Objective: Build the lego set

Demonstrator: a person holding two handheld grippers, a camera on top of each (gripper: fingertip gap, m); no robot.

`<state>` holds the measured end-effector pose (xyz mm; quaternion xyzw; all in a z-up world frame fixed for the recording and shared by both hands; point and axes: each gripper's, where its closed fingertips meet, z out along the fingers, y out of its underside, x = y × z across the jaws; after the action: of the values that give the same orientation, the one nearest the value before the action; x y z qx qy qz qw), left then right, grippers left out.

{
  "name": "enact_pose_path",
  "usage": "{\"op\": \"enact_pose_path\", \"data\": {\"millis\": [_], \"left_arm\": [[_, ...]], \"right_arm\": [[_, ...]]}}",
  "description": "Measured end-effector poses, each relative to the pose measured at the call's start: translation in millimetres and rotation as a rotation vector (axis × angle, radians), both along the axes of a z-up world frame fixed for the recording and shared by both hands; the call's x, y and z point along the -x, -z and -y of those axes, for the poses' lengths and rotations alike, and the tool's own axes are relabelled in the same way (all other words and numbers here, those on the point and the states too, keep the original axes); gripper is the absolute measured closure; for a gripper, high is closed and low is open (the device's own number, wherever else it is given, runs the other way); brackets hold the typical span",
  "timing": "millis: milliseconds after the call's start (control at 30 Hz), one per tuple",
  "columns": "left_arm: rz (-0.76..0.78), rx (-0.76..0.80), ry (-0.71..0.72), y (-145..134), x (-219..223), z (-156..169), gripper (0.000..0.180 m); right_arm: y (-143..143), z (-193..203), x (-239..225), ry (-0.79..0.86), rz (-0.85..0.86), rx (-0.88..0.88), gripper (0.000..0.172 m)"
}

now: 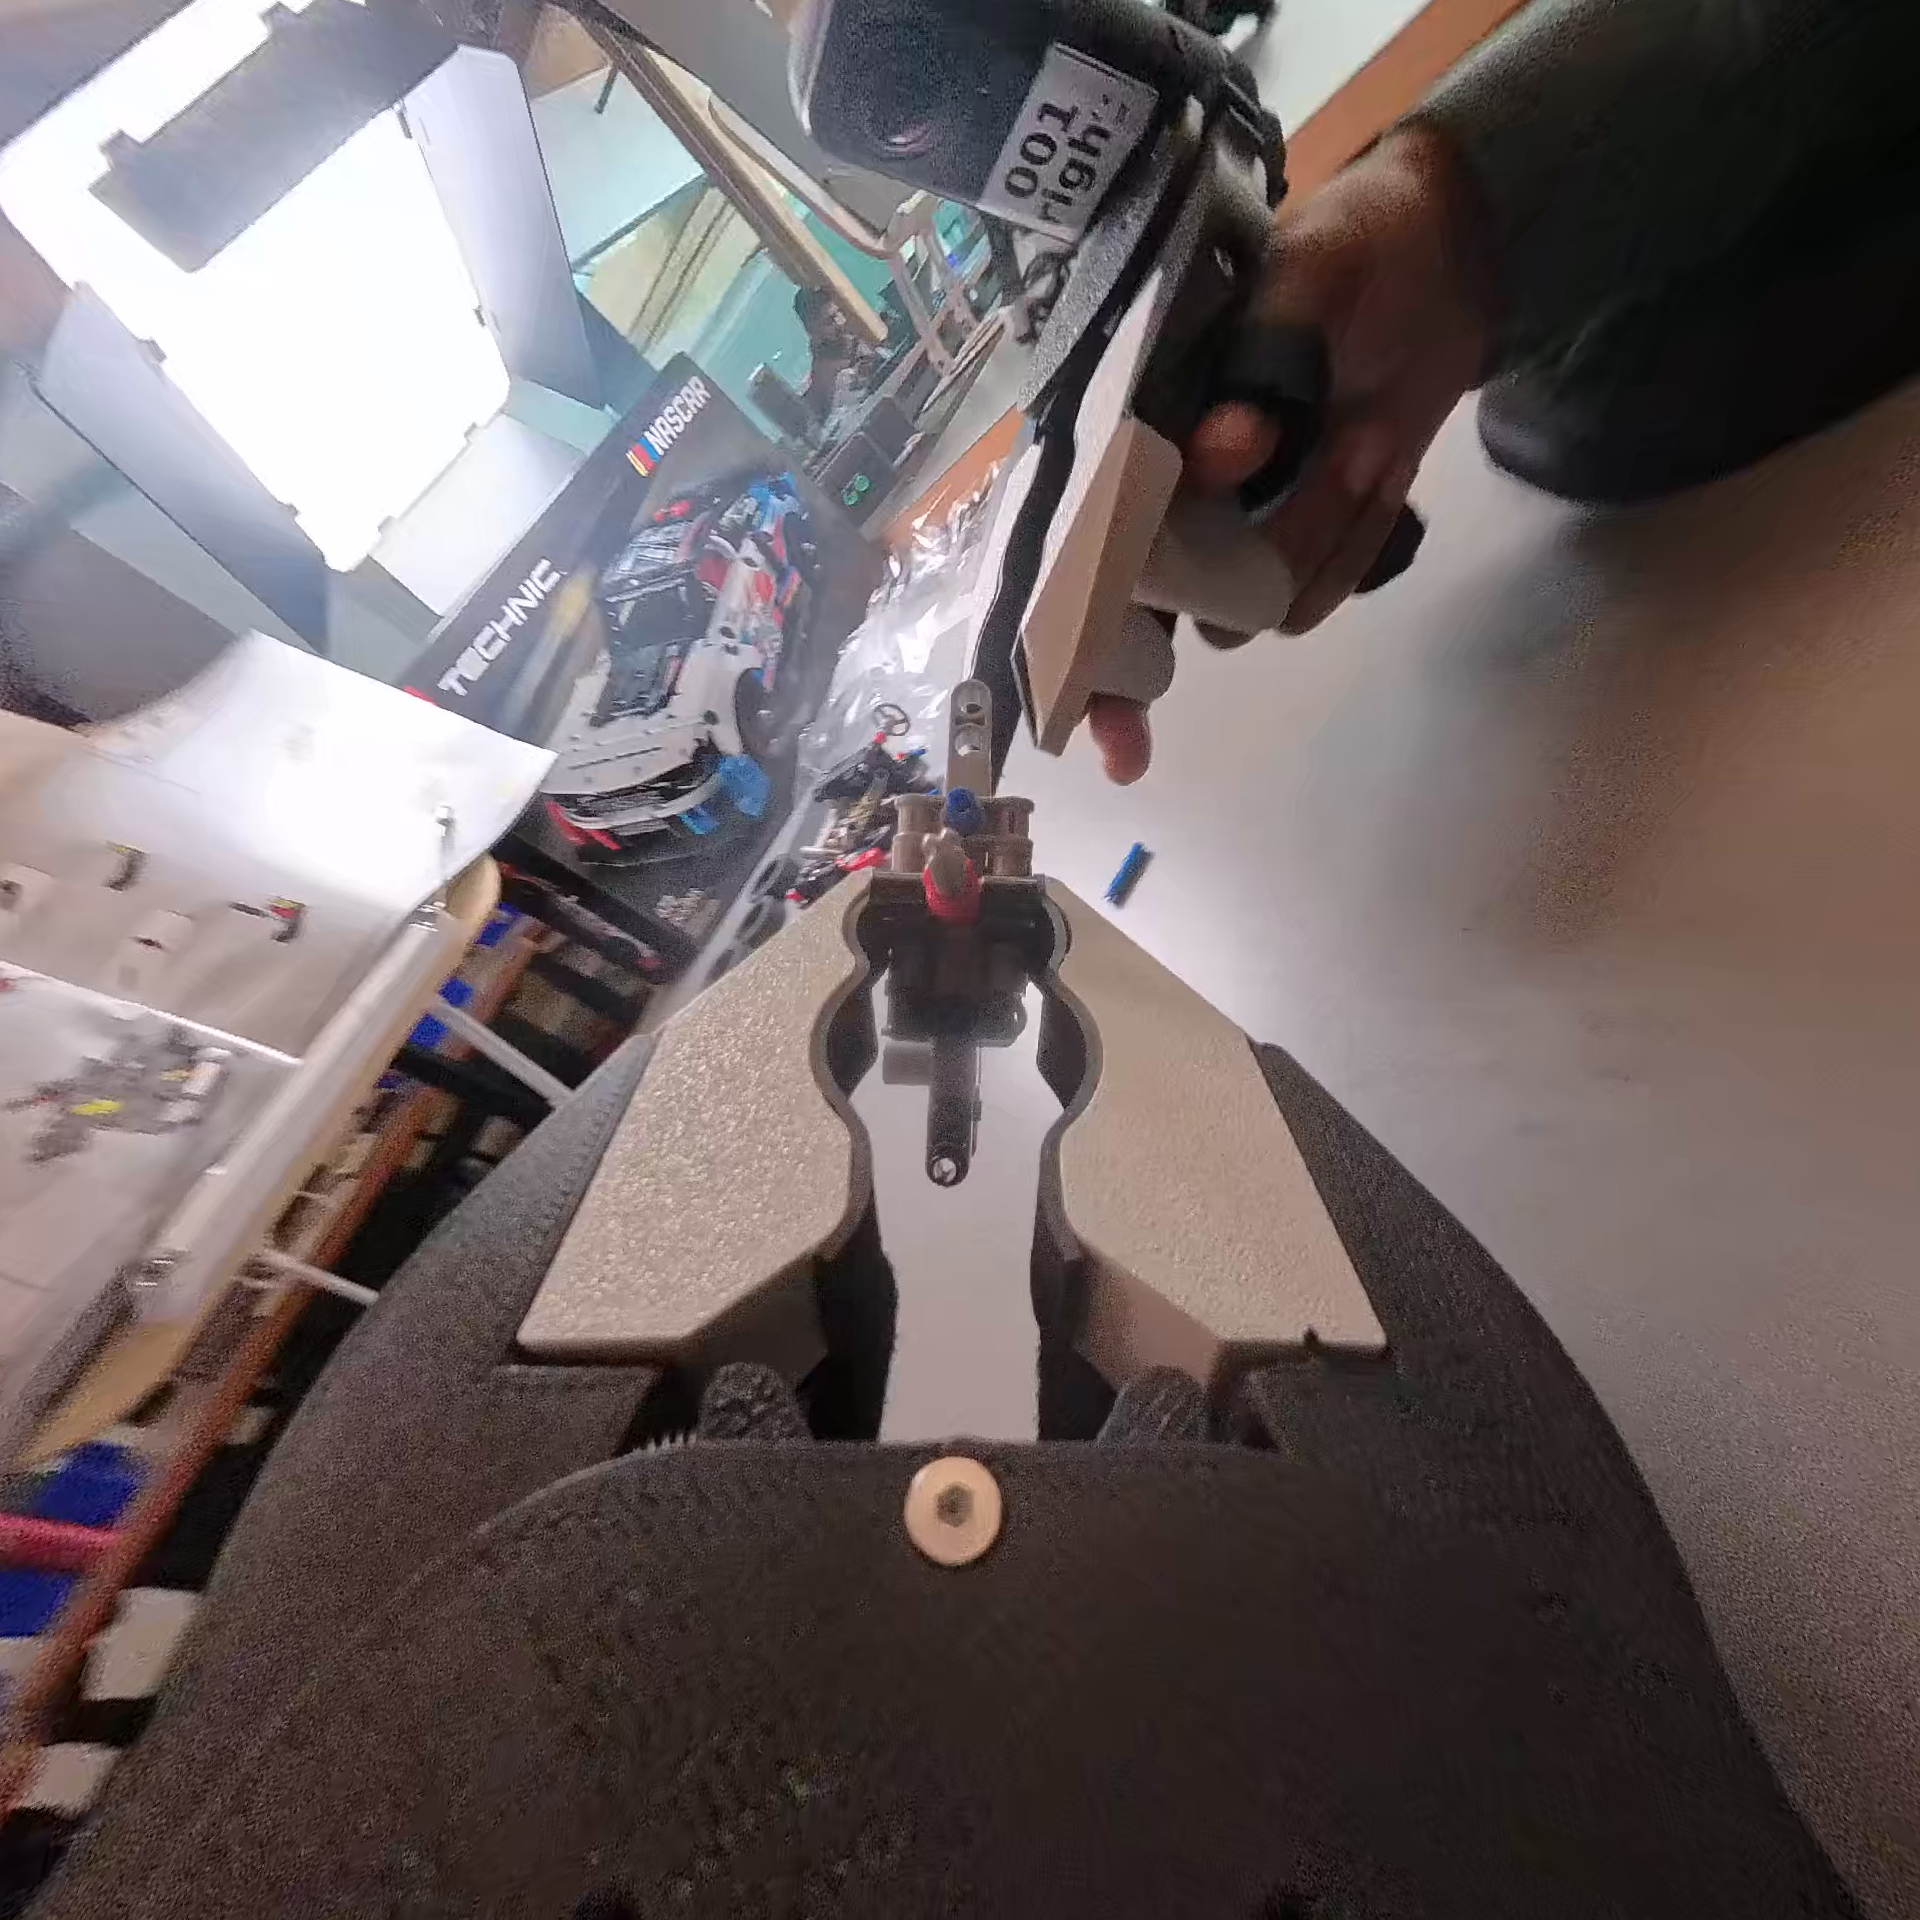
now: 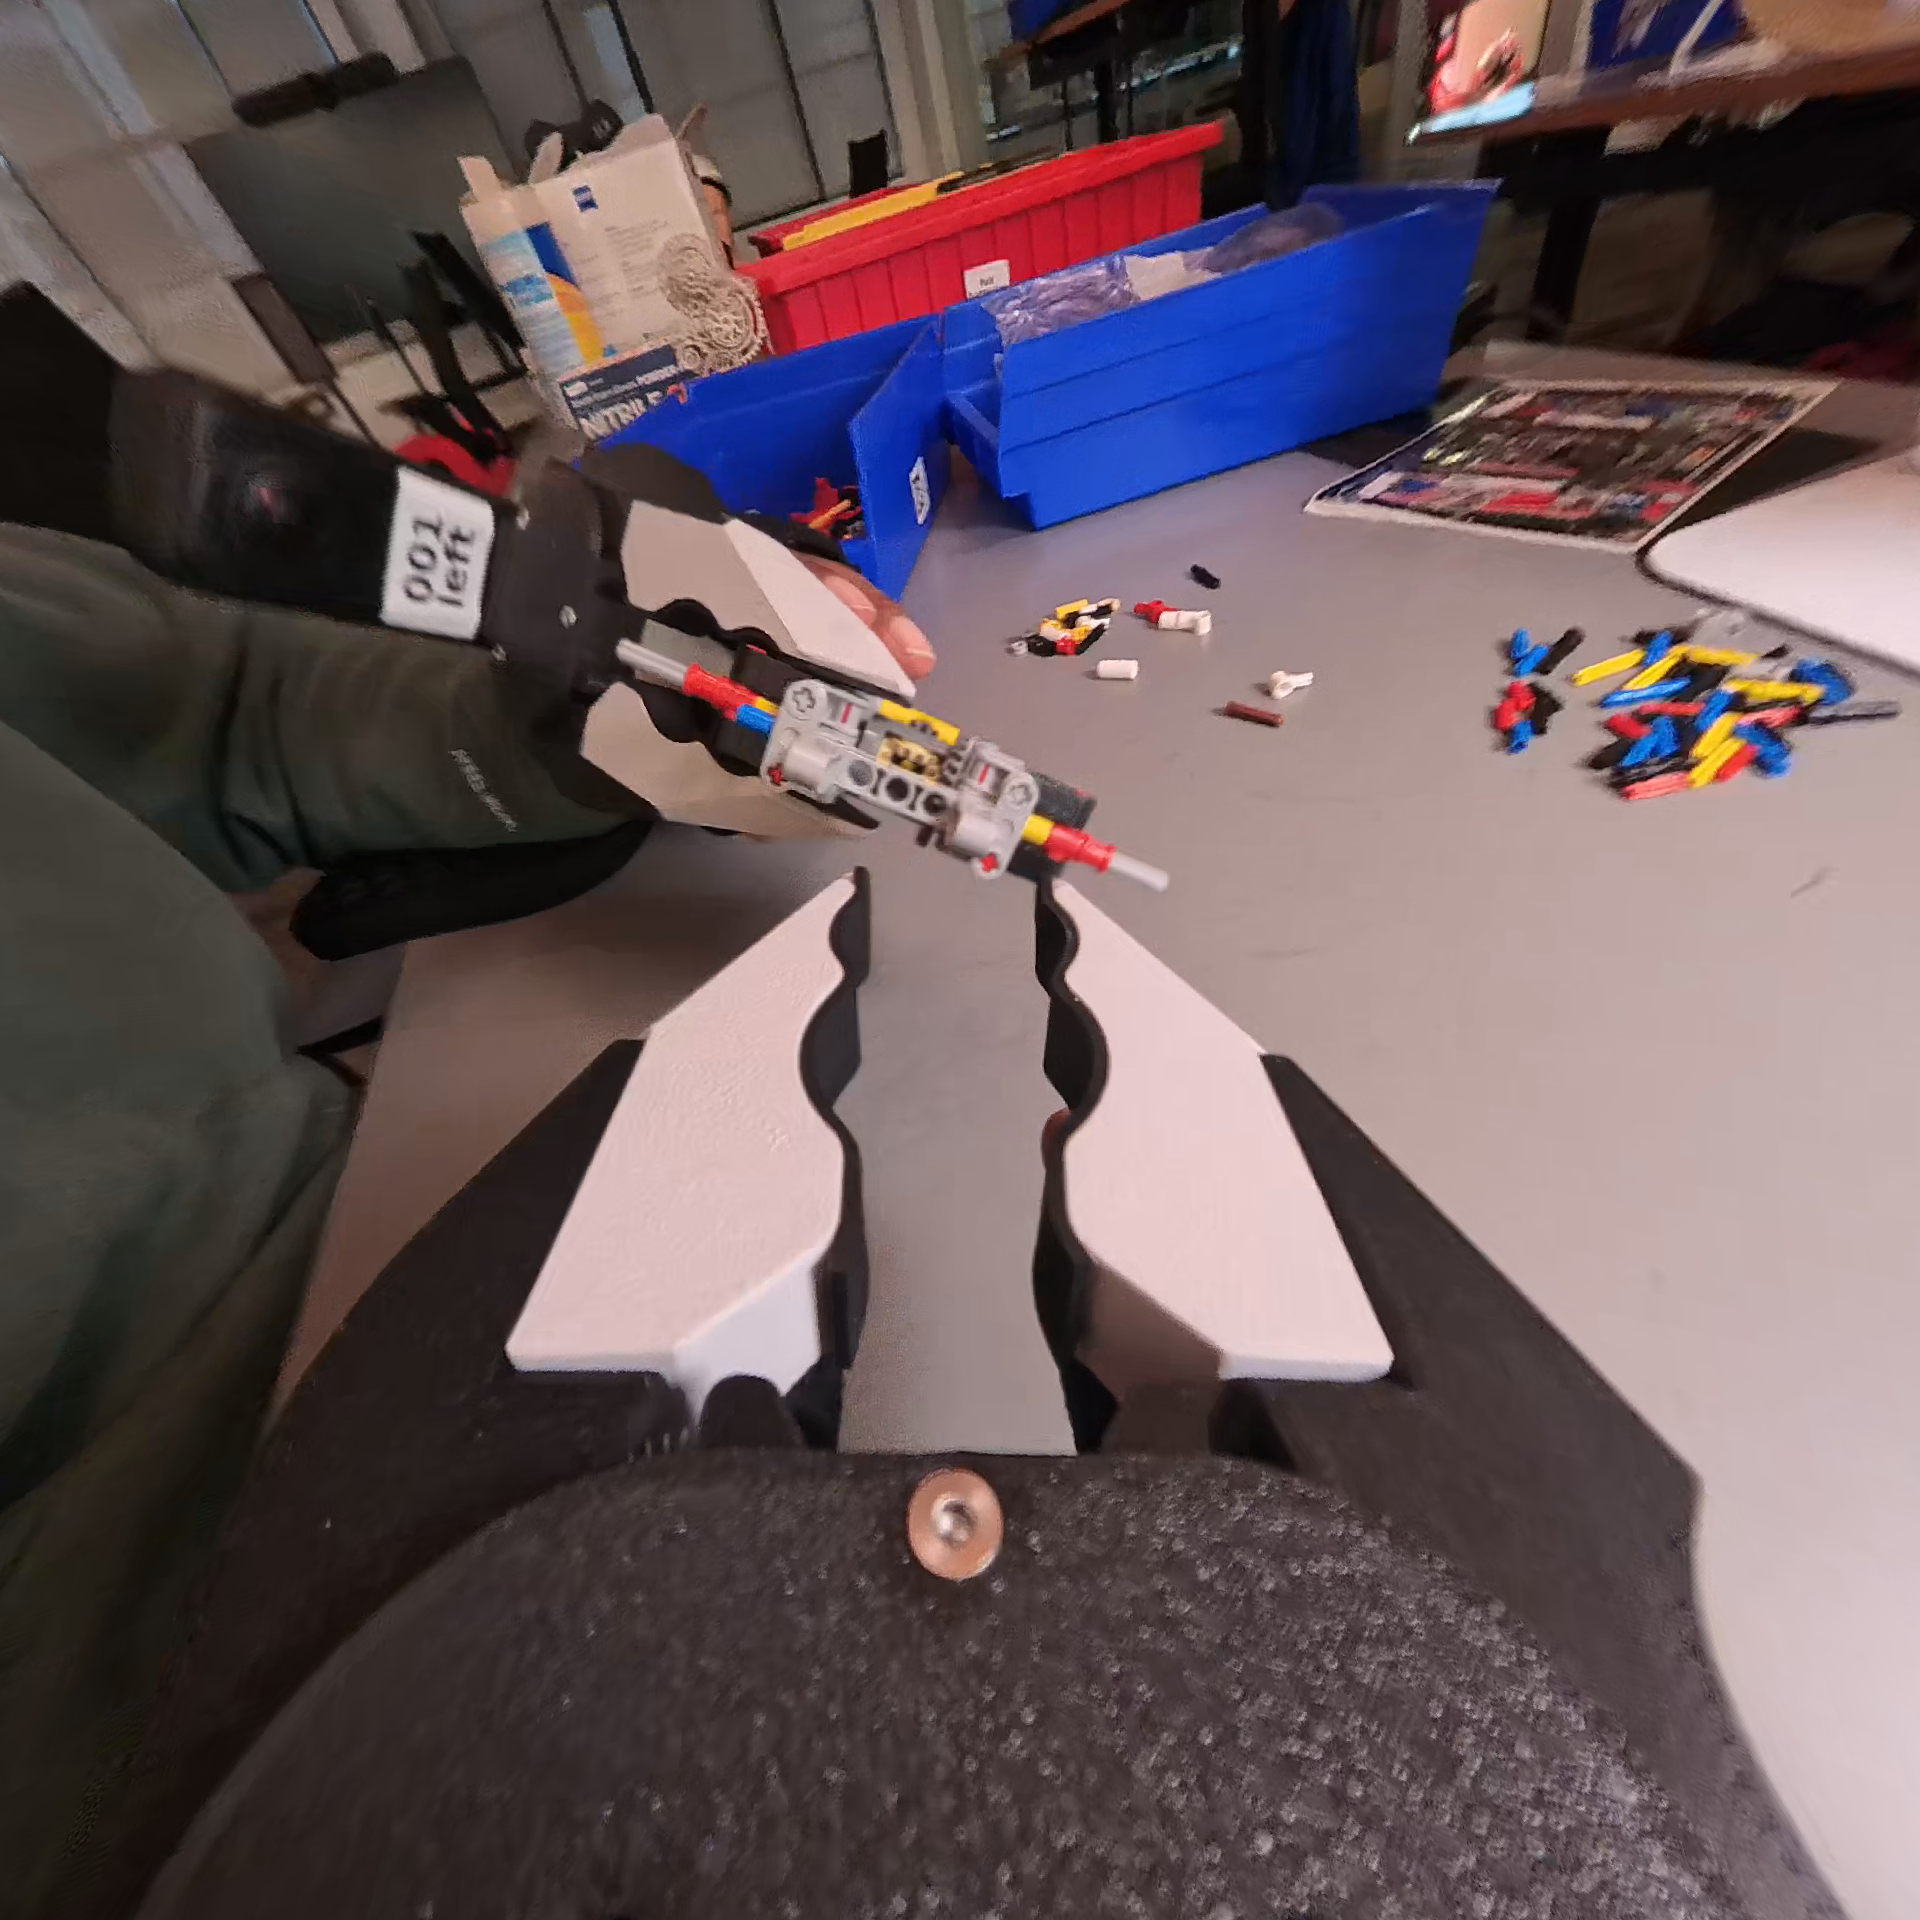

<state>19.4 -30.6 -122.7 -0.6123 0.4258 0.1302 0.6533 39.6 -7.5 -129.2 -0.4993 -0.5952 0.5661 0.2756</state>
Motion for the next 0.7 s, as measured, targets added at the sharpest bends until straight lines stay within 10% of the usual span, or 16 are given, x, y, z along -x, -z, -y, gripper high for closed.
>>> {"op": "enact_pose_path", "data": {"millis": [233, 467, 700], "left_arm": [[-0.359, -0.132, -0.091, 12, -1, -4, 0.156], [-0.551, -0.195, -0.108, 19, -9, -2, 0.156], [-0.39, -0.108, -0.049, 19, -10, 0, 0.139]], "right_arm": [[10, 10, 8, 0.0, 0.098, 0.187, 0.086], [17, 18, 9, -0.022, 0.071, 0.051, 0.127], [5, 18, 4, -0.043, -0.062, -0.088, 0.128]]}}
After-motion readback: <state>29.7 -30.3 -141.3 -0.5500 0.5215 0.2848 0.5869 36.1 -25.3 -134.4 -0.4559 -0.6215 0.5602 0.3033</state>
